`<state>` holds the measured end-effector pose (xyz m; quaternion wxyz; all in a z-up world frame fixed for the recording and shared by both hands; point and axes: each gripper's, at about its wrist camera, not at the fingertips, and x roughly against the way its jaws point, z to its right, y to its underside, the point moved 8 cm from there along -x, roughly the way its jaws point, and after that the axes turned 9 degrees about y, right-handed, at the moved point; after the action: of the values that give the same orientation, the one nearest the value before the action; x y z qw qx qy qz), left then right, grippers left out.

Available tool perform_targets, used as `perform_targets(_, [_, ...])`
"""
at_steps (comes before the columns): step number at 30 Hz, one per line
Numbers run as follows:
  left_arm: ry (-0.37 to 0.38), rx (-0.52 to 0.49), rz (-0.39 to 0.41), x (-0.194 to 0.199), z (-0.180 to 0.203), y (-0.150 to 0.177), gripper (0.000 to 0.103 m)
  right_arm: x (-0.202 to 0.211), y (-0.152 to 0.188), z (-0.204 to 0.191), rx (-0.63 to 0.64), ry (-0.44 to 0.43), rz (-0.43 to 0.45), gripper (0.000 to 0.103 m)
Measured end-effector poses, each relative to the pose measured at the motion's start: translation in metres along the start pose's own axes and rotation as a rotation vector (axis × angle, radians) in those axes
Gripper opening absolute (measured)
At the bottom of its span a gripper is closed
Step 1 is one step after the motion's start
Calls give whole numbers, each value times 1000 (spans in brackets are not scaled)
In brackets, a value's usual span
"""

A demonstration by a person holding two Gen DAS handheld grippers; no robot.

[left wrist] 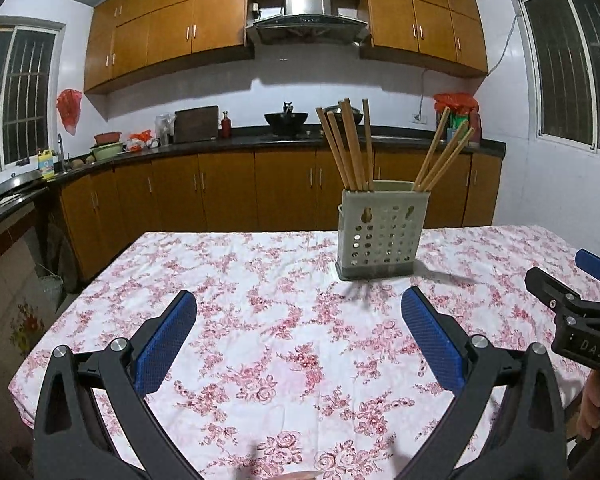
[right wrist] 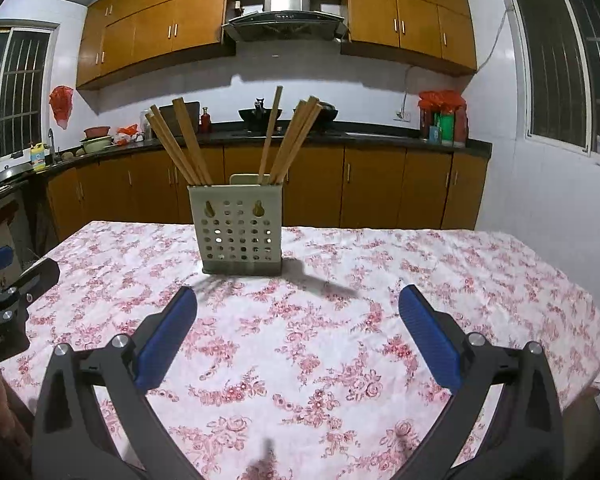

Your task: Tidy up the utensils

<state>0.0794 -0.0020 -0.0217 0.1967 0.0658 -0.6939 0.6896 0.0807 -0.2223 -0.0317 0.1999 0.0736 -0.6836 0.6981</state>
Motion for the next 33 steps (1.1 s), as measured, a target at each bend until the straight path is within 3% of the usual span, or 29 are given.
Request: perform_targets(33, [12, 3, -14, -1, 7, 4, 101, -2, 5, 5, -18, 3, -15, 99])
